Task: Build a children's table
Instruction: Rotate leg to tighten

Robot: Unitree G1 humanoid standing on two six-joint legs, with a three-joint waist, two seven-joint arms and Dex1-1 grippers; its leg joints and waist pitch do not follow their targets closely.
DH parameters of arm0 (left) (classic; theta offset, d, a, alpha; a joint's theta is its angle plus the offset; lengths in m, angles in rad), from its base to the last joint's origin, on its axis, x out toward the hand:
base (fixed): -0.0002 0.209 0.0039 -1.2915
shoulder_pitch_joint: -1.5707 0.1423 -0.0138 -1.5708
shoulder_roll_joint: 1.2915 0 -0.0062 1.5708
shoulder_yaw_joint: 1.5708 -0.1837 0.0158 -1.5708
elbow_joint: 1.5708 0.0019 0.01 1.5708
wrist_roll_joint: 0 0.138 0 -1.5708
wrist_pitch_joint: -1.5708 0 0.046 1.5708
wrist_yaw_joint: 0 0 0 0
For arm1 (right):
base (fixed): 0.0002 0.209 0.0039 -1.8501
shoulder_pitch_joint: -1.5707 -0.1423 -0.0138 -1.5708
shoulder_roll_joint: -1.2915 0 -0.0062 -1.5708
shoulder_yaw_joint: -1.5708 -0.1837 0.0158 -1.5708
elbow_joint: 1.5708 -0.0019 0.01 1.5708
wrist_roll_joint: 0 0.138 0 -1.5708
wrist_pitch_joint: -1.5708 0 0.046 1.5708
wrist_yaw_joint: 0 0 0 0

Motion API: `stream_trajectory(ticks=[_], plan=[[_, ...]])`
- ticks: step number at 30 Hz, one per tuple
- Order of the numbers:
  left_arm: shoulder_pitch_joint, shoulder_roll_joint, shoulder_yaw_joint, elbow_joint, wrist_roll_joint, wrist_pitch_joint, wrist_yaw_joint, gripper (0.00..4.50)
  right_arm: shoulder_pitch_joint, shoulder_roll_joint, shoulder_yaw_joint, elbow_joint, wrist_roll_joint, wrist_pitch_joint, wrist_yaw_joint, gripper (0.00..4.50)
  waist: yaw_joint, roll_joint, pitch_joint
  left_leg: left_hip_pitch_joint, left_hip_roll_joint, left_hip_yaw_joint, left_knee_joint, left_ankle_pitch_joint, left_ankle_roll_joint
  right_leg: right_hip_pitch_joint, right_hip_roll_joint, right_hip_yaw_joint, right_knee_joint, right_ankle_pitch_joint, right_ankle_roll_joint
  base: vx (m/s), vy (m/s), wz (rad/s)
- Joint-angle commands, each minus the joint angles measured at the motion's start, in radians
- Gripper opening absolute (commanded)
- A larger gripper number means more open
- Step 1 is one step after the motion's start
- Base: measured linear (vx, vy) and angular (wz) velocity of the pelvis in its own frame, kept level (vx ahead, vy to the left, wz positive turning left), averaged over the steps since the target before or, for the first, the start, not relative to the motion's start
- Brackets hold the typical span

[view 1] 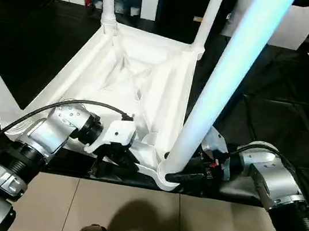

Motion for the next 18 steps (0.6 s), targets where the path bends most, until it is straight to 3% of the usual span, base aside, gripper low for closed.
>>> stream_trajectory(ticks=[1,3,6,8,9,11,12,13,15,16,18], plan=[[0.012,-0.015,-0.002,-0.004,0.014,0.027,0.036,0.00,0.052,-0.008,0.003,-0.052,0.049,0.055,0.049,2.04,-0.006,0.005,-0.061,0.042,0.088,-0.025,-0.077,-0.114,0.089,0.016,-0.076,0.028,-0.056,0.083,-0.331,0.000,0.000,0.00],[0.017,-0.020,-0.003,-0.003,0.026,0.028,0.058,0.00,0.079,-0.002,-0.008,-0.083,0.068,0.075,0.032,2.04,-0.003,0.008,-0.058,0.043,0.088,-0.024,-0.078,-0.127,0.090,0.015,-0.077,0.030,-0.060,0.075,-0.326,0.000,0.000,0.00],[0.030,-0.056,0.014,-0.015,0.009,0.074,0.114,0.00,0.141,0.043,-0.041,-0.175,0.128,0.165,-0.064,2.04,-0.001,0.007,-0.054,0.045,0.091,-0.024,-0.085,-0.161,0.075,0.011,-0.078,0.031,-0.064,0.026,-0.321,0.000,0.000,0.00],[0.032,-0.080,0.024,-0.030,-0.002,0.121,0.146,0.00,0.158,0.079,-0.049,-0.199,0.122,0.180,-0.140,2.04,-0.003,0.009,-0.049,0.045,0.090,-0.025,-0.093,-0.227,0.043,0.008,-0.080,0.033,-0.073,-0.072,-0.307,0.000,0.000,0.00],[0.029,-0.102,0.032,-0.037,-0.004,0.154,0.177,0.00,0.167,0.113,-0.051,-0.214,0.101,0.199,-0.219,2.04,-0.006,0.010,-0.044,0.049,0.091,-0.025,-0.098,-0.283,0.012,0.001,-0.083,0.036,-0.083,-0.158,-0.294,0.000,0.000,0.00],[0.022,-0.124,0.038,-0.033,0.002,0.179,0.214,0.00,0.169,0.146,-0.050,-0.220,0.080,0.213,-0.288,2.04,-0.016,0.007,-0.042,0.043,0.088,-0.033,-0.104,-0.333,-0.029,0.004,-0.088,0.037,-0.090,-0.270,-0.261,0.000,0.000,0.00],[0.005,-0.166,0.052,-0.016,0.010,0.216,0.281,0.00,0.168,0.207,-0.055,-0.229,0.046,0.253,-0.395,2.04,-0.025,0.005,-0.040,0.039,0.086,-0.037,-0.111,-0.351,-0.059,0.000,-0.086,0.036,-0.095,-0.334,-0.225,0.000,0.000,0.00],[0.001,-0.175,0.056,-0.011,0.011,0.223,0.297,0.00,0.167,0.220,-0.057,-0.230,0.037,0.263,-0.420,2.04,-0.031,0.005,-0.038,0.040,0.086,-0.038,-0.113,-0.367,-0.071,-0.004,-0.086,0.037,-0.096,-0.358,-0.215,0.000,0.000,0.00],[-0.016,-0.213,0.073,0.014,0.023,0.245,0.363,0.00,0.158,0.278,-0.073,-0.229,0.014,0.304,-0.523,2.04,-0.045,0.001,-0.042,0.038,0.084,-0.045,-0.113,-0.386,-0.089,-0.002,-0.090,0.036,-0.099,-0.388,-0.194,0.000,0.000,0.00],[-0.032,-0.242,0.089,0.033,0.035,0.266,0.423,0.00,0.146,0.326,-0.090,-0.220,0.000,0.337,-0.613,2.04,-0.055,0.001,-0.043,0.032,0.083,-0.045,-0.115,-0.372,-0.092,-0.002,-0.086,0.035,-0.095,-0.364,-0.190,0.000,0.000,0.00],[-0.048,-0.271,0.106,0.051,0.046,0.289,0.488,0.00,0.131,0.376,-0.108,-0.204,-0.014,0.364,-0.709,2.04,-0.062,0.000,-0.045,0.033,0.080,-0.046,-0.113,-0.368,-0.091,-0.005,-0.087,0.035,-0.098,-0.353,-0.185,0.000,0.000,0.00]])
